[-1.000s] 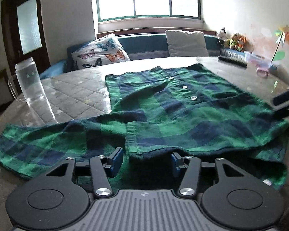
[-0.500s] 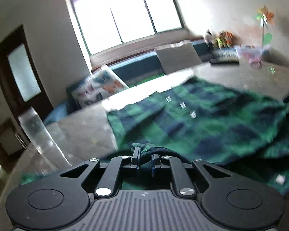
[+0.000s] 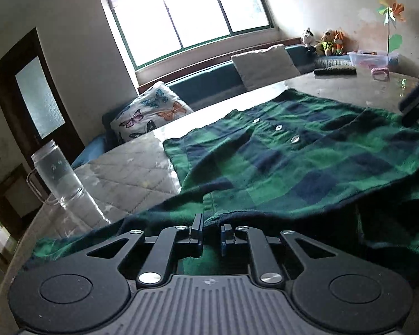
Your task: Fold clothes
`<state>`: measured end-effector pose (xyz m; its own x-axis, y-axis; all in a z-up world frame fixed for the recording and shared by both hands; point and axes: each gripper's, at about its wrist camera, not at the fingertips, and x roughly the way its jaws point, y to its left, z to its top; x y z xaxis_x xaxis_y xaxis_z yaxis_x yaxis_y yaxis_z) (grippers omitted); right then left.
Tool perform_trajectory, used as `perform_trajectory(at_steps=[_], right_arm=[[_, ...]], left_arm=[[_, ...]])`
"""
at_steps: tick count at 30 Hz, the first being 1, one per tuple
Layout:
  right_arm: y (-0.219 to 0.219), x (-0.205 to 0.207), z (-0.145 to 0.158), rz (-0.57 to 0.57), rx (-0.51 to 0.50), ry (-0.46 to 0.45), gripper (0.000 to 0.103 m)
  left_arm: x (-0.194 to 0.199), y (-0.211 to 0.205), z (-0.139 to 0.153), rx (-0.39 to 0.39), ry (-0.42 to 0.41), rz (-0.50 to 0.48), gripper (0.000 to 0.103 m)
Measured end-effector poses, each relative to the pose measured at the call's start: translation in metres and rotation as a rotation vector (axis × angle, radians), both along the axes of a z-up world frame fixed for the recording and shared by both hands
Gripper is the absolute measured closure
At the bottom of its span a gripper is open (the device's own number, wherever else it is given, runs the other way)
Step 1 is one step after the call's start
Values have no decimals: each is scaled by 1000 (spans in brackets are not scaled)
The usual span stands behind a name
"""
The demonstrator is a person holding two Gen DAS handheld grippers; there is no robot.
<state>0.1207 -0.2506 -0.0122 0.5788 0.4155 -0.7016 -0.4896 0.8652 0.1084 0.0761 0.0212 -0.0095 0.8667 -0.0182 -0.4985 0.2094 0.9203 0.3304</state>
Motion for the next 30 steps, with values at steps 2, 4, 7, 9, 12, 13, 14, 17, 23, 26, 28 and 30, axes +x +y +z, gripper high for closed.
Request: perform_trajectory(at_steps=[2,4,7,9,12,13,14,17,23,26,28,30], right_arm=[[3,12,-8,-11,-11,13,48],[4,22,-17,-26,-28,33,48],[4,27,-24,-33,-48,52,48],[5,24,-19,-24,-62,37,48],[7,22,-11,-16,-68,0,48],[8,23,-9,-19,-71,-8,48],[9,26,-9,-24,-69,-11,47],[11,36,-13,-41,-61,-5,48],[9,49,-31,-80,-74,19,47],[4,49,-30,-103,-69,24,47],[2,47,-25,-108,-58,23,48],[5,42,-22,-86,-57,5,48]], left_arm=[[-2,3,-2,6,11,9,88],[-4,6,-5,17,21,26,87],[-7,17,0,13,25,60,78],[-8,25,5,5,25,83,72],[-10,37,14,-11,23,117,69],[-10,40,20,-32,14,132,69],[-9,41,26,-65,8,142,69],[-2,38,31,-168,31,117,70],[18,11,10,-244,130,24,88],[22,5,-2,-231,157,14,90],[19,6,-3,-223,143,3,90],[16,8,-4,-231,141,3,90]])
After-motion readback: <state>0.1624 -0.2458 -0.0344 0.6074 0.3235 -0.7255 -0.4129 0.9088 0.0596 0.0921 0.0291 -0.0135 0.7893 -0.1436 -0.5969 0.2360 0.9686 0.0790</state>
